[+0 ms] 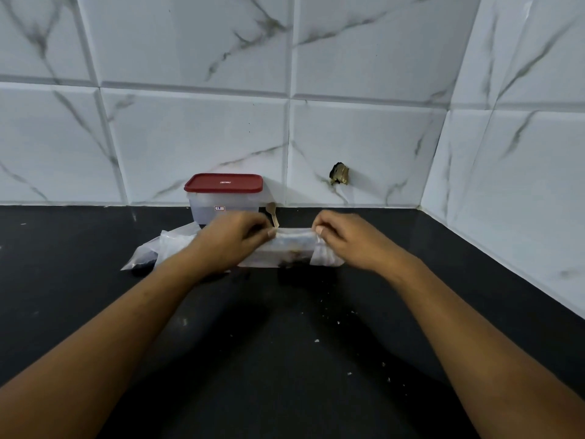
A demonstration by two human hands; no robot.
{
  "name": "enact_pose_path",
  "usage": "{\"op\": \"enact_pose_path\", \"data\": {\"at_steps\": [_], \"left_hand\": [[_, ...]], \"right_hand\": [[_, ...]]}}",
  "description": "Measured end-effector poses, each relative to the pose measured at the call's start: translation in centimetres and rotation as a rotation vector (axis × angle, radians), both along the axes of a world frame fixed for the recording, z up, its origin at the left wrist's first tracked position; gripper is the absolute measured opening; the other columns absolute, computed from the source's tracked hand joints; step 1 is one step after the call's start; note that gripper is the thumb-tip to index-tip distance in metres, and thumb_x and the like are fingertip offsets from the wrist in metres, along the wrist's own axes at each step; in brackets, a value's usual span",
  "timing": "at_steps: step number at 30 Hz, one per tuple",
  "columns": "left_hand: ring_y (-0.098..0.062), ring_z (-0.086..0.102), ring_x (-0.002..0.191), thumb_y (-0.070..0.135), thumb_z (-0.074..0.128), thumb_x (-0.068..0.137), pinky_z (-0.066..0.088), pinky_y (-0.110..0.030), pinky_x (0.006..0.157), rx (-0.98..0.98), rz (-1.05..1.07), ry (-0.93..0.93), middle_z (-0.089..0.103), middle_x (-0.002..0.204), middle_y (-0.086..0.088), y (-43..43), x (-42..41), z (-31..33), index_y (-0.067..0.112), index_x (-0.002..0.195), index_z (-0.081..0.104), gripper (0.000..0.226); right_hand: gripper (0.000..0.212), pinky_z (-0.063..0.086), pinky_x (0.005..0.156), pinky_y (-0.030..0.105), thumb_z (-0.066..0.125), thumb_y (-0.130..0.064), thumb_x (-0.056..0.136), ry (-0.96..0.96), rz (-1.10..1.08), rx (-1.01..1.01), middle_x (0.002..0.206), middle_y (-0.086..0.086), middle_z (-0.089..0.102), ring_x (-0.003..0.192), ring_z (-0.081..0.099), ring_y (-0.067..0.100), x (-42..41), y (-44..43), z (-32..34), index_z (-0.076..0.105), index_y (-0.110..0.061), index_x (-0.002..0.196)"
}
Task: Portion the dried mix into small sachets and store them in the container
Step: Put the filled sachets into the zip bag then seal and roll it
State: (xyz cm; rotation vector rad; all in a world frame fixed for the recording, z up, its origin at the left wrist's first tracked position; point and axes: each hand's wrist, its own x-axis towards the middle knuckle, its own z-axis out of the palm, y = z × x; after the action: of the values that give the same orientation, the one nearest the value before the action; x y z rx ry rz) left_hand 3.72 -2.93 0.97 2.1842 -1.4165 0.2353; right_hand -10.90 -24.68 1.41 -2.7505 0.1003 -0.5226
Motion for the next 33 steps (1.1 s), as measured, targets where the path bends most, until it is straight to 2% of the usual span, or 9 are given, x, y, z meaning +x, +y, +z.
{"op": "enact_pose_path", "data": {"at_steps": [4,10,13,15,18,19,27,31,33], "left_hand": [[-0.007,0.067,0.09,0.036,0.071,0.096,0.058,-0.04,0.083,-0.198,-0.008,0.009,0.072,0.096,0.011,0.6,0.2,1.9,0.022,0.105,0.074,0.017],[-0.009,0.066,0.096,0.035,0.078,0.091,0.056,-0.035,0.086,-0.382,-0.001,-0.087,0.072,0.101,0.011,1.0,-0.4,4.2,0.023,0.106,0.074,0.02],[-0.008,0.061,0.094,0.034,0.076,0.093,0.049,-0.027,0.08,-0.503,0.018,-0.288,0.069,0.101,0.011,1.3,-1.4,4.5,0.025,0.108,0.071,0.018],[-0.01,0.061,0.093,0.034,0.075,0.093,0.05,-0.03,0.077,-0.38,0.043,-0.309,0.067,0.1,0.012,1.4,-1.5,3.4,0.028,0.106,0.069,0.016],[-0.013,0.067,0.091,0.039,0.075,0.088,0.057,-0.038,0.079,0.071,0.126,-0.113,0.068,0.093,0.014,1.8,-1.3,1.0,0.033,0.098,0.069,0.014],[-0.011,0.067,0.09,0.039,0.076,0.087,0.058,-0.039,0.079,0.096,0.128,-0.076,0.068,0.092,0.015,2.0,-1.2,0.4,0.032,0.096,0.069,0.014],[-0.009,0.063,0.091,0.032,0.078,0.089,0.052,-0.032,0.075,-0.39,0.077,-0.178,0.067,0.096,0.014,2.7,-1.7,2.6,0.027,0.1,0.068,0.016],[-0.002,0.065,0.087,0.028,0.078,0.088,0.058,-0.037,0.083,-0.127,0.015,0.004,0.07,0.092,0.013,3.3,-1.9,1.2,0.027,0.094,0.069,0.011],[-0.002,0.067,0.085,0.03,0.078,0.09,0.058,-0.038,0.084,-0.053,-0.007,0.08,0.072,0.09,0.012,3.7,-1.7,0.2,0.028,0.092,0.071,0.008]], "right_hand": [[0.009,0.052,0.077,0.02,0.071,-0.024,0.098,-0.073,0.04,0.209,0.092,-0.011,0.068,0.084,0.063,-0.003,-0.9,-0.4,3.0,0.07,-0.026,0.107],[0.017,0.052,0.092,0.022,0.077,-0.022,0.093,-0.243,0.012,0.178,0.106,-0.01,0.071,0.103,0.065,0.0,-1.5,0.0,4.9,0.073,-0.024,0.109],[0.021,0.05,0.093,0.015,0.078,-0.02,0.091,-0.391,0.038,0.184,0.11,-0.01,0.071,0.107,0.065,0.0,-2.1,0.6,5.3,0.071,-0.024,0.11],[0.024,0.052,0.088,0.019,0.078,-0.013,0.089,-0.26,0.037,0.15,0.105,-0.009,0.07,0.1,0.066,0.002,-2.4,0.6,4.8,0.071,-0.025,0.109],[0.023,0.056,0.08,0.027,0.076,-0.006,0.09,0.094,0.0,0.077,0.094,-0.01,0.071,0.085,0.067,0.0,-2.6,1.2,3.0,0.071,-0.026,0.1],[0.022,0.058,0.081,0.03,0.075,-0.008,0.091,0.104,-0.012,0.065,0.094,-0.011,0.072,0.086,0.068,0.001,-2.6,1.3,2.5,0.071,-0.028,0.098],[0.014,0.052,0.085,0.023,0.072,-0.013,0.094,-0.368,-0.008,0.072,0.101,-0.01,0.069,0.096,0.065,0.004,-2.6,1.9,4.3,0.07,-0.024,0.101],[0.015,0.056,0.088,0.029,0.075,-0.016,0.093,0.026,0.009,0.031,0.1,-0.013,0.069,0.094,0.065,0.002,-2.9,1.8,2.9,0.069,-0.028,0.101],[0.012,0.058,0.086,0.035,0.075,-0.019,0.092,0.104,0.009,0.067,0.095,-0.01,0.071,0.088,0.066,0.006,-3.0,1.6,1.8,0.07,-0.029,0.095]]}}
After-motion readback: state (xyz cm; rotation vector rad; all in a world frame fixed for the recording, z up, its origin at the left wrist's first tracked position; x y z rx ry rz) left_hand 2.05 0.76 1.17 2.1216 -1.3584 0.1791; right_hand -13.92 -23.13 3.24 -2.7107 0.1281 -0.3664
